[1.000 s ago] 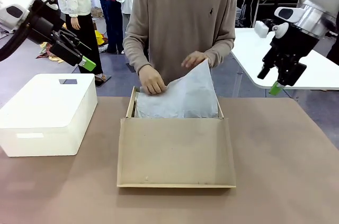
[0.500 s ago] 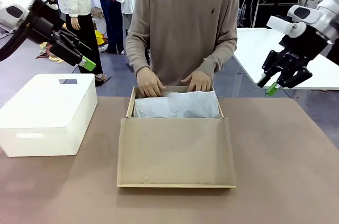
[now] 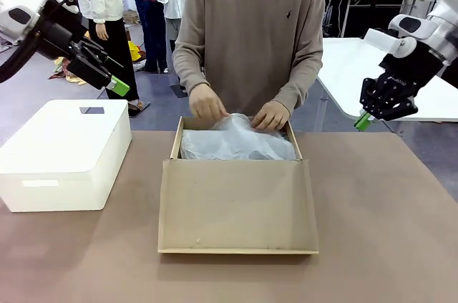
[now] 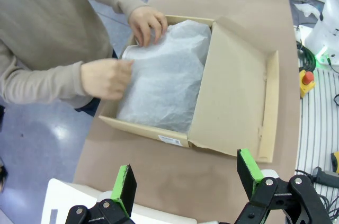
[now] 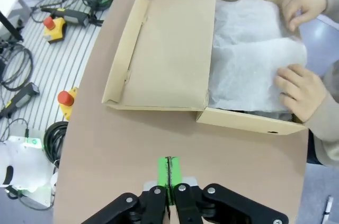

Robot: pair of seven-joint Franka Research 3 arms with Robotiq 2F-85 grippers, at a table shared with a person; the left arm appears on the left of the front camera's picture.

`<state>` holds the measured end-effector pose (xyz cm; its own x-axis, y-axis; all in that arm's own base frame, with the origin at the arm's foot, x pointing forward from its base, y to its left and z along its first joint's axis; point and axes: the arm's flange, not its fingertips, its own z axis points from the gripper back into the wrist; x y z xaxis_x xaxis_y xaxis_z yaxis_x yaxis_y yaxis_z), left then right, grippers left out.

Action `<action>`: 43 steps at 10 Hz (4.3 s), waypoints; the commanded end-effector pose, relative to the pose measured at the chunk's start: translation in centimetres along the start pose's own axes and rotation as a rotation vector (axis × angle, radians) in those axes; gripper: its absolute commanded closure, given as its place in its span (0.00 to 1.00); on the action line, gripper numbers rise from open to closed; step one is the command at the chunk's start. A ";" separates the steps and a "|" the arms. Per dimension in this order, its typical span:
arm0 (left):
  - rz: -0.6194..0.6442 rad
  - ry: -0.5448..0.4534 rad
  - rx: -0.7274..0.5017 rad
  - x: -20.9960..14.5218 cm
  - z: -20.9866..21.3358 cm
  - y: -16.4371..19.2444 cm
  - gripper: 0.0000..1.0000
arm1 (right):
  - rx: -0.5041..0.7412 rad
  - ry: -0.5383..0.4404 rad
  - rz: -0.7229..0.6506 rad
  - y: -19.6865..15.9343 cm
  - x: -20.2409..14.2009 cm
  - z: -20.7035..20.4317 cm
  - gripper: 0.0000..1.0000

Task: Pack the shoes into the box.
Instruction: Close the Shoes Box.

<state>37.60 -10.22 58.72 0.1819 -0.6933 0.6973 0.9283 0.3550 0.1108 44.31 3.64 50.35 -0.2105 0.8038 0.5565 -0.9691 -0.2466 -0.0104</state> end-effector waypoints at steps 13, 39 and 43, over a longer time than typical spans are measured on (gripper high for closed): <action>-0.012 -0.016 -0.010 -0.1 0.1 0.1 0.00 | -0.033 -0.058 -0.079 0.3 -2.5 -3.1 1.00; -0.012 -0.016 -0.010 -0.1 0.1 0.1 0.00 | -0.045 -0.243 -0.103 1.3 -8.9 -15.4 1.00; -0.012 -0.016 -0.010 -0.1 0.1 0.1 0.00 | -0.035 -0.267 -0.095 0.4 -9.0 -18.0 1.00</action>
<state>37.60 -10.22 58.72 0.1819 -0.6933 0.6973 0.9283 0.3550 0.1108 42.92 5.85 31.23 -0.0393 0.6681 0.7430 -0.9853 -0.1497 0.0825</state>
